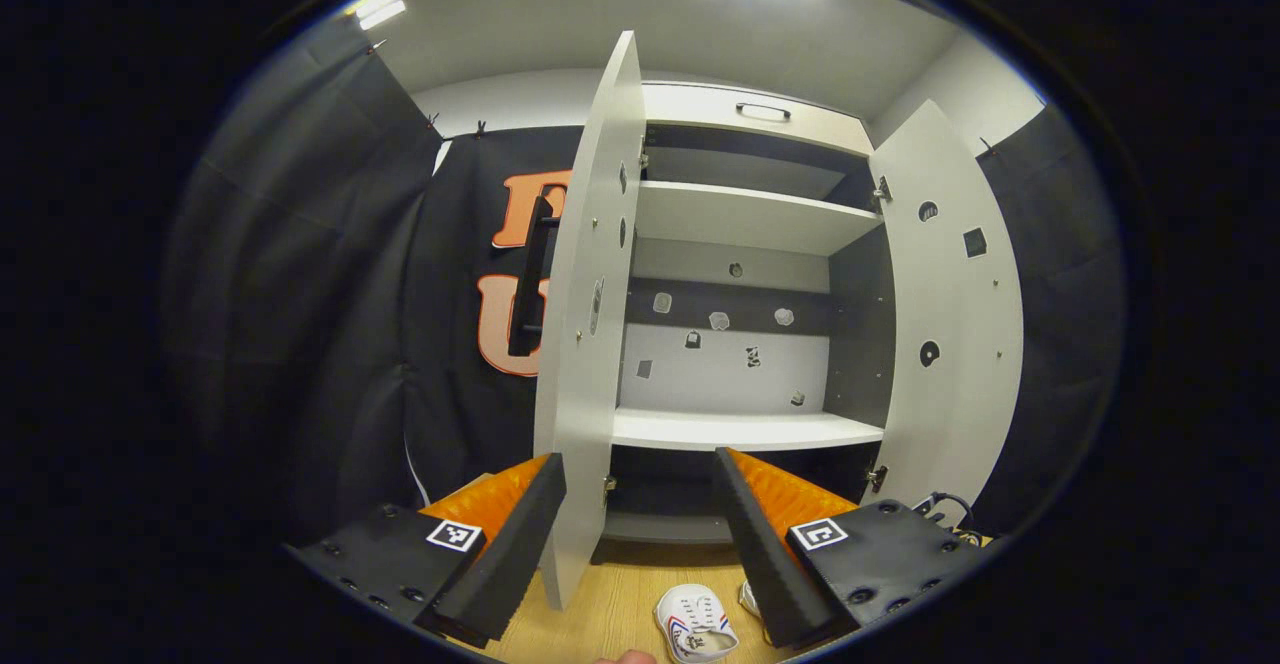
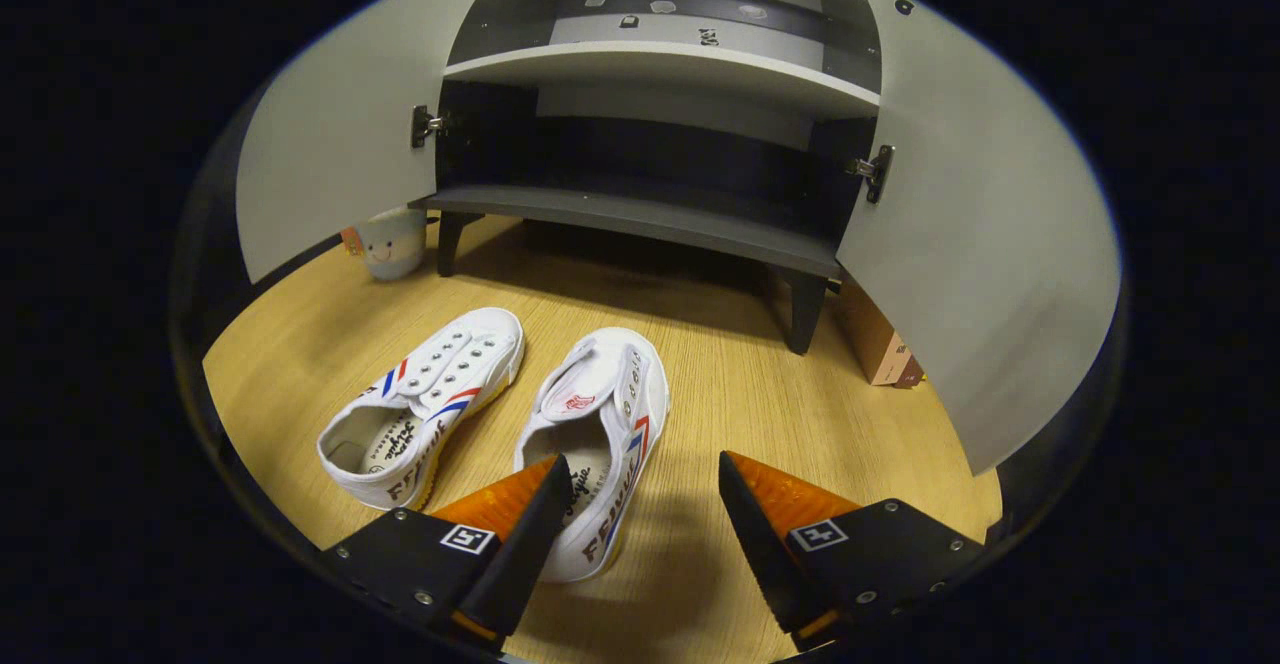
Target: Grab one shoe with the right hand and put it into the shoe cabinet, grab the other shoe with the left hand and put it into the shoe cabinet; then close the right door with the right hand and the left door with the left hand.
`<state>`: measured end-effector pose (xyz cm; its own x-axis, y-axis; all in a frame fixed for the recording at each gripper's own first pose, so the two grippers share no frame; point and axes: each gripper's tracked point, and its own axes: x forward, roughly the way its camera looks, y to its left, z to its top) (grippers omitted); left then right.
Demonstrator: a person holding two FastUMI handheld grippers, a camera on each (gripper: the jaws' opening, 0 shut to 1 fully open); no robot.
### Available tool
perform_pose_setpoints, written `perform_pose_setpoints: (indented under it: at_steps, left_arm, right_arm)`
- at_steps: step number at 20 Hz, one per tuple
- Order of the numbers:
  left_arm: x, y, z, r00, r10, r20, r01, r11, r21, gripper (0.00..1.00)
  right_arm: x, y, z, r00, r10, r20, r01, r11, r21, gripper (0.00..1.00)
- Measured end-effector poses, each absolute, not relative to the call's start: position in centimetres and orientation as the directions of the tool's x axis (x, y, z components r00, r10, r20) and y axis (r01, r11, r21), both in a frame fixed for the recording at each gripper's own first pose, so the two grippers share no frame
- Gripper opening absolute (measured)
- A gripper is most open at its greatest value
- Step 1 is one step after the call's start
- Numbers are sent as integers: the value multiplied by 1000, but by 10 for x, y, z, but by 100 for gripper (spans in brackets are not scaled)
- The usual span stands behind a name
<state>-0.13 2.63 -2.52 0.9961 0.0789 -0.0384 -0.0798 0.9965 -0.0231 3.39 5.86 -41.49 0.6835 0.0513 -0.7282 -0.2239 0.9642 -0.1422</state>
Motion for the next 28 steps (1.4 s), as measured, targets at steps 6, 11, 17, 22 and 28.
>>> perform_pose_setpoints:
  at_steps: [6,11,17,22,28]
  left_arm:
    - [-3,25,-28,996,74,-45,-75,997,-19,96]
    - [-5,25,-27,996,78,-44,-78,997,-2,96]
    - [-6,20,-27,996,72,-44,-72,997,5,96]
    - [-9,9,-16,998,61,-14,-60,996,62,96]
    - [-14,-9,-26,999,40,-31,-38,998,55,96]
  right_arm:
    - [57,55,-443,650,34,-759,-186,976,-115,81]
    - [64,69,-454,651,59,-757,-195,977,-91,54]
    - [70,57,-459,699,32,-715,-159,981,-112,20]
    - [70,49,-458,712,70,-699,-137,990,-41,0]
    - [67,65,-413,802,152,-578,-262,958,-113,0]
